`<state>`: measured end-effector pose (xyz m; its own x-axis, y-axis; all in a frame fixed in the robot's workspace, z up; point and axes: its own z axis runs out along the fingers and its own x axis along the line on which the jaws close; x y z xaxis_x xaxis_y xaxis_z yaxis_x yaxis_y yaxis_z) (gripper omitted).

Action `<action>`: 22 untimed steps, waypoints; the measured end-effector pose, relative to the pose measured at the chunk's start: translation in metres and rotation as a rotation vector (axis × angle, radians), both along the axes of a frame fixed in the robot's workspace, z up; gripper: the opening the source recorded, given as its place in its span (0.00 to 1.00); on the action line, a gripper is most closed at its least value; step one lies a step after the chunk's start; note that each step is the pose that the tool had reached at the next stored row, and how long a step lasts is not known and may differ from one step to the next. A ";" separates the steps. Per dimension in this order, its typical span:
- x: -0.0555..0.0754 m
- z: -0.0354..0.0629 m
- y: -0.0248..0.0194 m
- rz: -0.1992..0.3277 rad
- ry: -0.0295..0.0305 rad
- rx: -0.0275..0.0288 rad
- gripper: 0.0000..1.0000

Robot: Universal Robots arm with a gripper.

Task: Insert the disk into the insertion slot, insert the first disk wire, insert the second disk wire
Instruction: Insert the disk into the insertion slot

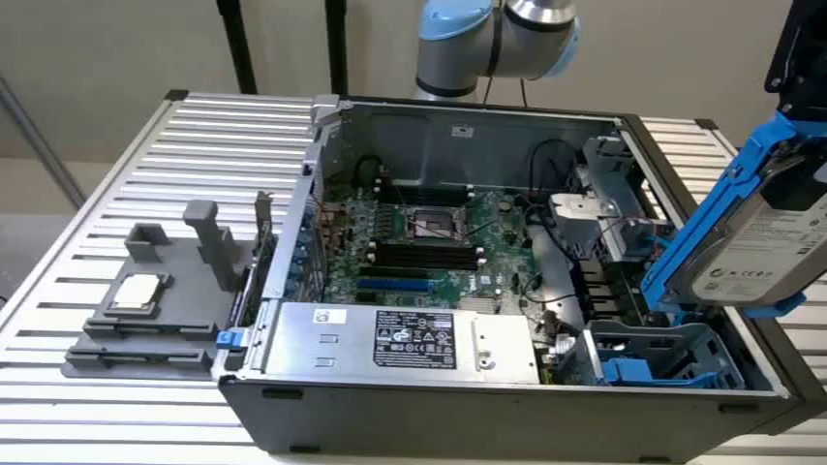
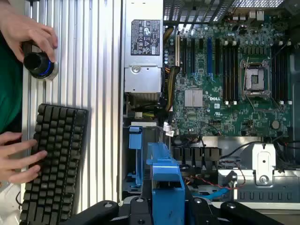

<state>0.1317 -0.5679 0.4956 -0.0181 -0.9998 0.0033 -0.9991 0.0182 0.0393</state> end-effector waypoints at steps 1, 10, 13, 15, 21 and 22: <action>0.000 0.0000 0.0000 0.000 0.0000 0.0000 0.33; 0.000 0.0000 0.0000 0.000 0.0000 0.0000 0.33; 0.000 0.0000 0.0000 0.000 0.0000 0.0000 0.33; 0.000 0.0000 0.0000 0.000 0.0000 0.0000 0.33; 0.000 0.0000 0.0000 0.000 0.0000 0.0000 0.33; 0.000 0.0000 0.0000 0.000 0.0000 0.0000 0.33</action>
<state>0.1317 -0.5679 0.4956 -0.0181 -0.9998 0.0033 -0.9991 0.0182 0.0393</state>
